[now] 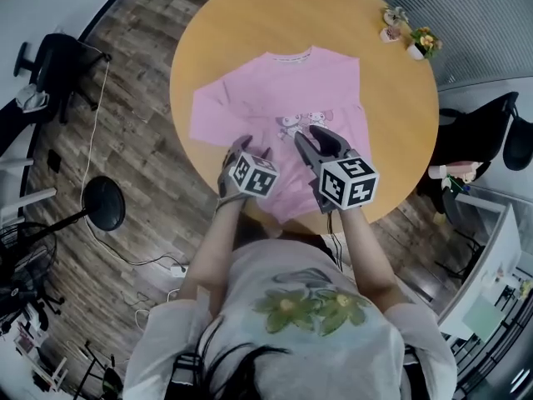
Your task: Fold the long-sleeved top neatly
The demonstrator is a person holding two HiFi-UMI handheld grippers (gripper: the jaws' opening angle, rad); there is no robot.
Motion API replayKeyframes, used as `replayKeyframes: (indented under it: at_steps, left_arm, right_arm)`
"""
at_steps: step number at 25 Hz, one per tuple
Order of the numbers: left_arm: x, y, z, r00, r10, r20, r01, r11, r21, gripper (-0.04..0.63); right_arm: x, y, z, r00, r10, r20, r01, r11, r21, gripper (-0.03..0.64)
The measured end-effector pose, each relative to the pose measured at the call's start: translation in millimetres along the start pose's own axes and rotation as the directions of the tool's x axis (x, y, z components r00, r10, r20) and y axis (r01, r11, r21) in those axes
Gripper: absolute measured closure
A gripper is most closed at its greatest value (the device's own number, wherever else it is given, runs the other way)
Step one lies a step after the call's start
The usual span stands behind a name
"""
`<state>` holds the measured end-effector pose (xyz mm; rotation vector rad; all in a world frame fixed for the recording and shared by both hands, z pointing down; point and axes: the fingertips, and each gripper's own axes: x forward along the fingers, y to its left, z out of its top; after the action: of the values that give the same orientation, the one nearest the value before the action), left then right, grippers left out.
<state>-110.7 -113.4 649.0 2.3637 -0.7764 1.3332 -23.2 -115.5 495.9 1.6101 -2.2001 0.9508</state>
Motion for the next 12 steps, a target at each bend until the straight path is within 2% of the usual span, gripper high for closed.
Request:
replayKeyframes:
  at_steps: [6, 9, 12]
  left_arm:
    - [9.1, 8.2, -2.6, 0.999, 0.04, -0.001, -0.04, 0.997, -0.067, 0.394]
    - [8.4, 16.4, -3.6, 0.998, 0.062, 0.006, -0.061, 0.993, -0.1, 0.468]
    - [6.2, 21.4, -3.9, 0.999, 0.051, 0.018, -0.048, 0.989, -0.138, 0.528]
  right_arm:
    - [-4.4, -2.8, -4.2, 1.0, -0.003, -0.003, 0.003, 1.0, 0.01, 0.462]
    - [-6.5, -3.2, -5.4, 1.0, -0.002, -0.006, 0.002, 1.0, 0.013, 0.462]
    - [-8.5, -5.4, -5.9, 1.0, -0.003, -0.006, 0.003, 1.0, 0.016, 0.463]
